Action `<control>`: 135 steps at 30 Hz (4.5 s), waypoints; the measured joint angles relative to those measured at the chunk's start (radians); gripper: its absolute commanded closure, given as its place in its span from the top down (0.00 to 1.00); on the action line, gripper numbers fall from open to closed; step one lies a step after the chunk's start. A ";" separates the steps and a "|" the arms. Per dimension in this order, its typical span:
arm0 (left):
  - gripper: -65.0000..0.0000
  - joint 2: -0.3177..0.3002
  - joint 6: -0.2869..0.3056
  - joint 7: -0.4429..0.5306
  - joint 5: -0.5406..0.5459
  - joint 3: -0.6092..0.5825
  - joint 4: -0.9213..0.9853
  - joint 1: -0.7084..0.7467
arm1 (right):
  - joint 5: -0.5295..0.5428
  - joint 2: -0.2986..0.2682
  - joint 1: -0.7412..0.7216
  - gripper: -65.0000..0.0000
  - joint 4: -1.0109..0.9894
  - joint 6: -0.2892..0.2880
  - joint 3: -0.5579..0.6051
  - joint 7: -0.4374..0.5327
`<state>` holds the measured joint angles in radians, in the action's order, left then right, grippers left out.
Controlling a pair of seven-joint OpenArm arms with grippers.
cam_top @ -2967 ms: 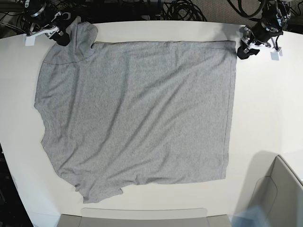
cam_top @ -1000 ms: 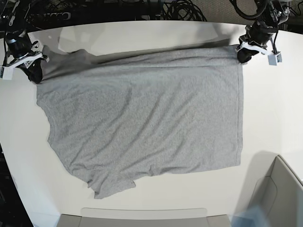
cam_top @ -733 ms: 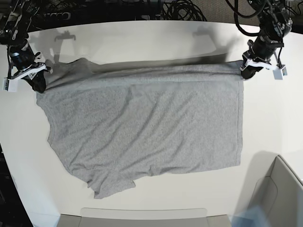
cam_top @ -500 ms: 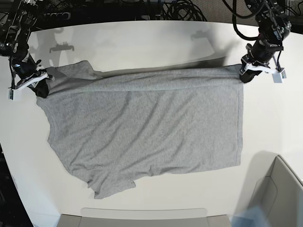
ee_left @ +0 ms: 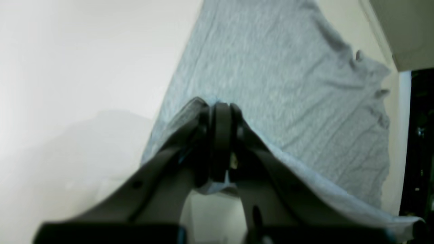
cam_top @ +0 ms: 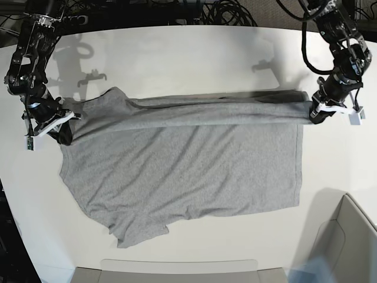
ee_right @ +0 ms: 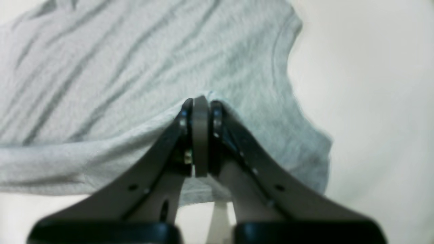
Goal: Fold the T-shirt properly
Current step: 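Lay the folded shoulder edge down and open both grippers, then grasp the folded edge again with both grippers and drag it back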
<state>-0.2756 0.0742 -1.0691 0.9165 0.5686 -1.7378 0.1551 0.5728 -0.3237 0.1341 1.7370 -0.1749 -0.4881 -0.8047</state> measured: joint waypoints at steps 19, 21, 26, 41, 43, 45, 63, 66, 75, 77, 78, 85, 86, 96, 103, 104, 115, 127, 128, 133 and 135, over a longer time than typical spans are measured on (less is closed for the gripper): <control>0.00 -0.032 0.001 0.004 0.002 -0.077 0.315 -0.241 | -0.154 -0.024 -0.297 0.00 -0.393 -0.005 0.184 0.139; 0.00 -0.039 0.000 0.008 -0.001 -0.076 0.365 -0.270 | -0.183 -0.042 -0.331 0.00 -0.471 -0.005 0.236 0.170; 0.00 -0.036 -0.003 0.021 -0.004 -0.076 0.466 -0.320 | -0.183 -0.042 -0.395 0.00 -0.593 -0.005 0.284 0.240; 0.18 -0.077 -0.007 0.071 -0.006 -0.075 0.512 -0.324 | -0.185 -0.056 -0.447 0.34 -0.630 -0.004 0.297 0.271; 0.19 -0.076 -0.008 0.064 -0.009 -0.075 0.476 -0.321 | -0.183 -0.056 -0.444 0.34 -0.588 -0.004 0.289 0.257; 0.19 -0.077 -0.011 0.061 0.000 -0.075 0.452 -0.324 | -0.180 -0.061 -0.428 0.34 -0.536 -0.005 0.287 0.272; 0.18 -0.074 -0.079 -0.011 -0.002 -0.077 0.198 -0.093 | -0.047 -0.092 -0.062 0.34 -0.417 -0.001 -0.012 0.183; 0.18 -0.075 -0.079 0.001 -0.005 -0.110 0.161 -0.088 | -0.045 -0.101 -0.071 0.34 -0.431 0.002 0.033 0.230; 0.18 -0.074 -0.081 0.082 0.004 -0.365 0.176 -0.091 | -0.045 -0.105 -0.079 0.33 -0.365 0.002 0.143 0.254; 0.18 -0.077 -0.082 0.097 0.007 -0.381 0.245 -0.094 | -0.045 -0.100 -0.084 0.30 -0.368 0.000 0.186 0.245; 0.18 -0.077 -0.085 0.107 0.002 -0.384 0.279 -0.094 | -0.042 -0.097 -0.085 0.27 -0.375 -0.002 0.201 0.246; 0.18 -0.077 -0.051 0.133 -0.143 -0.383 0.347 -0.110 | -0.026 -0.117 -0.155 0.00 -0.581 -0.006 0.217 0.273; 0.18 -0.074 -0.048 0.132 -0.167 -0.383 0.345 -0.110 | -0.028 -0.126 -0.160 0.00 -0.587 -0.006 0.219 0.270; 0.18 -0.080 -0.050 0.162 -0.201 -0.378 0.262 0.012 | -0.047 -0.199 -0.010 0.00 -0.447 0.008 0.206 0.256; 0.18 -0.087 -0.055 0.140 -0.210 -0.373 0.186 0.102 | -0.032 -0.180 0.163 0.00 -0.277 -0.005 0.091 0.167; 0.18 -0.088 -0.055 0.132 -0.211 -0.372 0.173 0.119 | -0.035 -0.171 0.185 0.00 -0.251 -0.004 0.065 0.158; 0.18 -0.087 -0.074 0.064 -0.230 -0.223 0.016 0.292 | -0.036 -0.141 0.357 0.00 -0.071 -0.003 -0.083 0.145; 0.18 -0.043 -0.081 -0.031 -0.245 -0.182 -0.179 0.126 | 0.003 -0.105 0.057 0.00 0.029 -0.010 0.167 0.146; 0.18 -0.041 -0.080 -0.031 -0.244 -0.183 -0.167 0.108 | 0.001 -0.101 0.011 0.00 -0.021 -0.013 0.211 0.149; 0.18 -0.026 -0.079 -0.029 -0.255 -0.235 0.034 -0.014 | -0.256 -0.068 -0.149 0.00 -0.279 0.003 0.373 0.158; 0.18 -0.024 -0.078 -0.031 -0.251 -0.262 0.097 -0.022 | -0.337 -0.022 -0.147 0.00 -0.331 -0.002 0.376 0.153</control>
<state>-0.2993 -0.0036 -1.0996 0.6651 0.3069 -1.6413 0.1333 0.2359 -0.3458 -0.0132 1.4063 -0.1764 -0.1123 -0.6514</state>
